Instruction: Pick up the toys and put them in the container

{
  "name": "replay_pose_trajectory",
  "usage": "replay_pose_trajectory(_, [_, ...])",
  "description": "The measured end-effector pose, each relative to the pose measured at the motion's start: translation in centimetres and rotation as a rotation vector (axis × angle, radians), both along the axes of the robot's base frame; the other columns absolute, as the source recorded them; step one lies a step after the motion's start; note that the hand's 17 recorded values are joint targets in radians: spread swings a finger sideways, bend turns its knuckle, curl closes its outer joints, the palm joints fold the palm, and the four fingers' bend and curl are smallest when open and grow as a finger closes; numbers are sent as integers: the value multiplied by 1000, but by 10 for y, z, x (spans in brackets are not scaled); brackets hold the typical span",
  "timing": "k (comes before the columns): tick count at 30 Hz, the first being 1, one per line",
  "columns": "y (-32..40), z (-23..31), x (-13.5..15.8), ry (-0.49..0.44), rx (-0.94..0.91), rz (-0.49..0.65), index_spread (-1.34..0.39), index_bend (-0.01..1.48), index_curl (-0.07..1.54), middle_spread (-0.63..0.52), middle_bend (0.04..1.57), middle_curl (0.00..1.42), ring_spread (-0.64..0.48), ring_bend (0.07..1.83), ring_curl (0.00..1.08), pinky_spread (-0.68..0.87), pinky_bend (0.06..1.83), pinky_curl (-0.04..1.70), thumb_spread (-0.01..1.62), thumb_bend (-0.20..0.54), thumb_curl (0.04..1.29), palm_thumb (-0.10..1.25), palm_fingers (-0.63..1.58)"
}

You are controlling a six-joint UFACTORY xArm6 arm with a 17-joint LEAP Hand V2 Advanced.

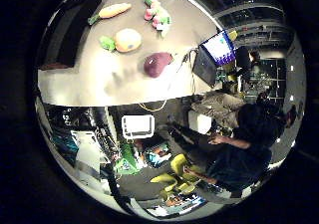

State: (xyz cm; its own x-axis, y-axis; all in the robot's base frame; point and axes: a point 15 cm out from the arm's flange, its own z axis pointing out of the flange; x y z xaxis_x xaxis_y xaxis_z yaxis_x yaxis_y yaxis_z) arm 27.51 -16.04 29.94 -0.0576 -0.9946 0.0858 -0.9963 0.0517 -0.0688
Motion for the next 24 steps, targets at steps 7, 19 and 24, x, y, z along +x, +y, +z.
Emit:
replay_pose_trajectory(7, [-35, 3, 4, -42, -50, -32, -415, 156, 297, 35, 195, 296, 162, 228, 251, 413, 362, 296, 1013, -21, 342, 758, 211])
replay_pose_trajectory(19, [-71, -12, -10, -20, -47, -70, -411, 161, 278, 27, 197, 314, 161, 253, 255, 421, 377, 295, 1022, -27, 331, 718, 215])
replay_pose_trajectory(24, [-85, -35, -9, 7, -29, -53, -406, 148, 270, 31, 194, 315, 160, 260, 258, 416, 398, 301, 1020, -24, 327, 702, 174])
